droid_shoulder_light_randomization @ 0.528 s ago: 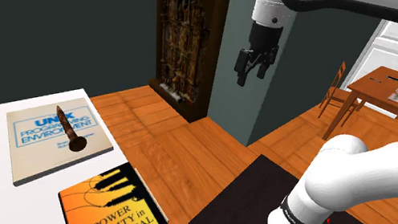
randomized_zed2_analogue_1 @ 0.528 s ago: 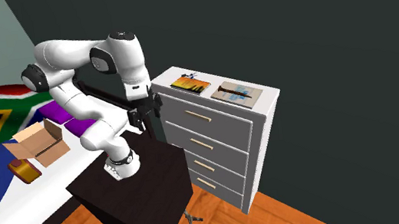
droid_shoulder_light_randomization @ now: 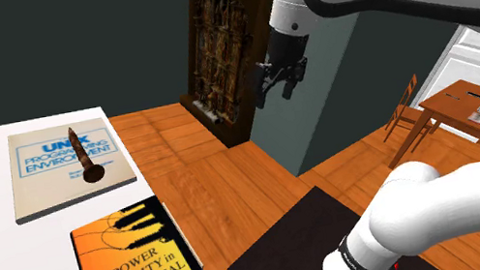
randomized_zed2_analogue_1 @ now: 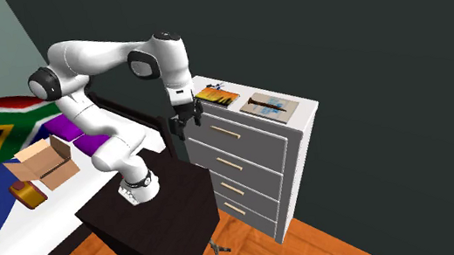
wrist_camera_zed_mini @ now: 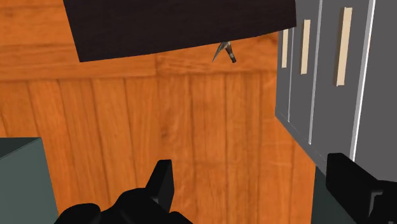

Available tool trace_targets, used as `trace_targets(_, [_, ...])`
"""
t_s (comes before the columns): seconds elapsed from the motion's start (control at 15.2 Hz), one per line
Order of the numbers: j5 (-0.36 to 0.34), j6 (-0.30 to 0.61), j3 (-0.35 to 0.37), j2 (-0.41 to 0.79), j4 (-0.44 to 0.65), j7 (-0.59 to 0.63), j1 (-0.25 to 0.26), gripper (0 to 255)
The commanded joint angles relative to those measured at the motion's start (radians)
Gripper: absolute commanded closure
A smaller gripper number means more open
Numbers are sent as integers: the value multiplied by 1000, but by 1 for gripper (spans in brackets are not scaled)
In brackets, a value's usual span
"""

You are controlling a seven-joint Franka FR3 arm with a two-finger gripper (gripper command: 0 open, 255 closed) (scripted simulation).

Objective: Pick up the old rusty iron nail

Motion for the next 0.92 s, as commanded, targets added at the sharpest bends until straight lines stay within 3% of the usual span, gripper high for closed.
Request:
trace_targets(0.0, [17,26,35,49,26,37,7,0])
trace_targets(0.46, [44,97,161,241,160,176,26,0])
trace_targets(0.86, [14,137,266,434,320,307,39,0])
